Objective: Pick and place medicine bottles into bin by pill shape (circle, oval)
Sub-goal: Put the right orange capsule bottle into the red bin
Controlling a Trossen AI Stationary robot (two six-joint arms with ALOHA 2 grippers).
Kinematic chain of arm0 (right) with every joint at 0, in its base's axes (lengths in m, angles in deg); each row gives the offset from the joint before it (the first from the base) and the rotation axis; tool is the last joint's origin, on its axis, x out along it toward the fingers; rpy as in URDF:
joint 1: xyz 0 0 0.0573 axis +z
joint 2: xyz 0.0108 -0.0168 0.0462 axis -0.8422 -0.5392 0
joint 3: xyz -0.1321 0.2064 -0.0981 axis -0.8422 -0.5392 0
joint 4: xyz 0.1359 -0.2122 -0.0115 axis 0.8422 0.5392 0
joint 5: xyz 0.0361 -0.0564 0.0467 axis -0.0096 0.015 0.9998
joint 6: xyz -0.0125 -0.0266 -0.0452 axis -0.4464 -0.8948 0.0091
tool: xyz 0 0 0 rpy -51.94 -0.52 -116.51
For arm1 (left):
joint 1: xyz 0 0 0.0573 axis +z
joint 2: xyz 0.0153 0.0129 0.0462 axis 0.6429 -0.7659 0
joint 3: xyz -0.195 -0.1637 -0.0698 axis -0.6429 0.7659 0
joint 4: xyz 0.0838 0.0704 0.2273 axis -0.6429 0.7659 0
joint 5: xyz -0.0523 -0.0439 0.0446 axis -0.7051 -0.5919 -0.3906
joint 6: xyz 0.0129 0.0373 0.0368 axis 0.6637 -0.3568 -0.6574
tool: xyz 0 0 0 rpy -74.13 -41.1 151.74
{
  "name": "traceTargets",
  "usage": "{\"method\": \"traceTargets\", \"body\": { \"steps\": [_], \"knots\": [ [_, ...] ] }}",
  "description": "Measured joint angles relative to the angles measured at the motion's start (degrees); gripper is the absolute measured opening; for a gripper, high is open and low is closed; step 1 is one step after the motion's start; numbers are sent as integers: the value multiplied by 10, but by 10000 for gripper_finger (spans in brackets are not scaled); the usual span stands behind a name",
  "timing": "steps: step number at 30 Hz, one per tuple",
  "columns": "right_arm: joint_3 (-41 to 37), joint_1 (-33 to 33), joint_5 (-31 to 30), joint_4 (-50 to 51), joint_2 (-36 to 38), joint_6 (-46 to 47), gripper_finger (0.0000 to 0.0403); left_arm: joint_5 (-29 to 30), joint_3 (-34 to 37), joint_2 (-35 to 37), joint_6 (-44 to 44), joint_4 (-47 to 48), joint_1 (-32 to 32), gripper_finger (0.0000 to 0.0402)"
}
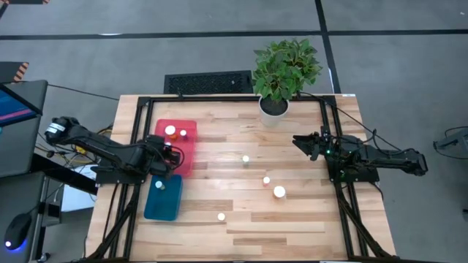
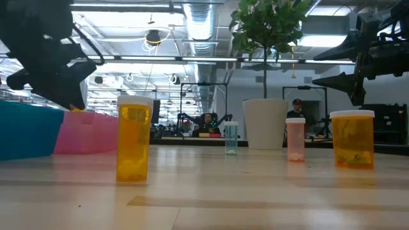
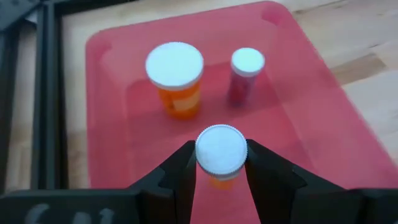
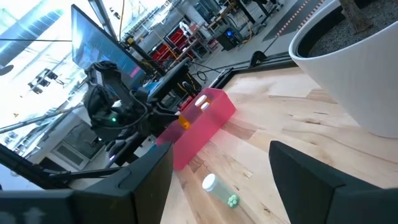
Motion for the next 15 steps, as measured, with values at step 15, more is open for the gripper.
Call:
{"method": "traceTargets", "body": {
  "steps": [15],
  "knots": [
    [0,0,0,-1,0,9,276,32,4,-37,-79,-8,61,118]
  ]
}}
